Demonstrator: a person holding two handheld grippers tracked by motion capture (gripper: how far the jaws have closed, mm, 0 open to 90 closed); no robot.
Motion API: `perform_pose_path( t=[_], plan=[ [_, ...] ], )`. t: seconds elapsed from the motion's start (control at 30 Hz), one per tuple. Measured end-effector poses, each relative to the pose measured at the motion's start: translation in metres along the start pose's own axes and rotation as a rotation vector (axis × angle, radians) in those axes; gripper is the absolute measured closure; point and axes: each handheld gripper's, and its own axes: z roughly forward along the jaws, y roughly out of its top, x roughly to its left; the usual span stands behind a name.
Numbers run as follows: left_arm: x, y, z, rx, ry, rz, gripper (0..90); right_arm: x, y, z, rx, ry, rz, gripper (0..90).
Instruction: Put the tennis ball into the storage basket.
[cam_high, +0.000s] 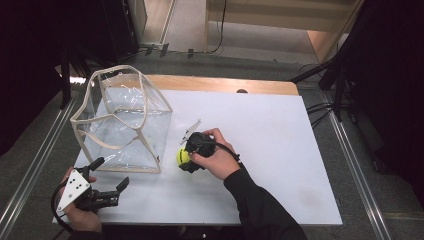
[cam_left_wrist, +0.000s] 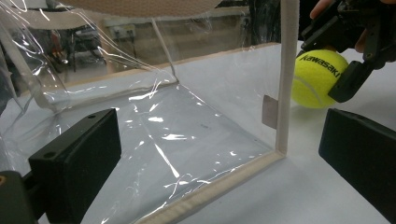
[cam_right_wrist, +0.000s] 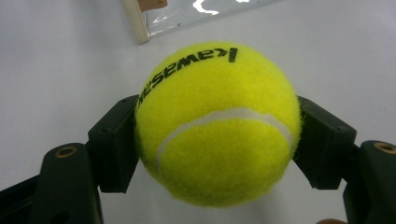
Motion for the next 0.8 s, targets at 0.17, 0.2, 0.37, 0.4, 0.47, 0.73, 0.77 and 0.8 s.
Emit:
perform_pose_path(
  t=[0.17, 0.2, 0.37, 0.4, 0.47, 0.73, 0.77, 0.8],
  plan=[
    [0.000, 0.000, 0.000, -0.001, -0.002, -0.001, 0.0, 0.001, 0.007, 0.000, 0.001, 0.005, 0.002, 24.0],
    [0.000, 0.000, 0.000, -0.001, -0.002, -0.001, 0.0, 0.001, 0.008, 0.000, -0.001, 0.010, 0.002, 24.0],
    [0.000, 0.000, 0.000, 0.000, -0.003, -0.001, 0.0, 0.002, 0.015, -0.003, -0.006, 0.023, -0.002, 24.1],
    [0.000, 0.000, 0.000, 0.000, -0.003, -0.001, 0.0, 0.002, 0.016, -0.004, -0.007, 0.023, 0.001, 24.0],
    [0.000, 0.000, 0.000, 0.000, -0.004, -0.002, 0.0, 0.002, 0.019, -0.006, -0.008, 0.021, -0.015, 24.0],
    [0.000, 0.000, 0.000, 0.001, -0.003, -0.004, 0.0, 0.002, 0.031, -0.014, -0.020, 0.031, -0.015, 24.0],
    [0.000, 0.000, 0.000, 0.002, -0.003, -0.004, 0.0, 0.002, 0.033, -0.015, -0.018, 0.042, -0.015, 24.0],
    [0.000, 0.000, 0.000, 0.004, -0.004, -0.003, 0.0, 0.003, 0.034, -0.016, -0.018, 0.045, -0.008, 24.0]
  ],
)
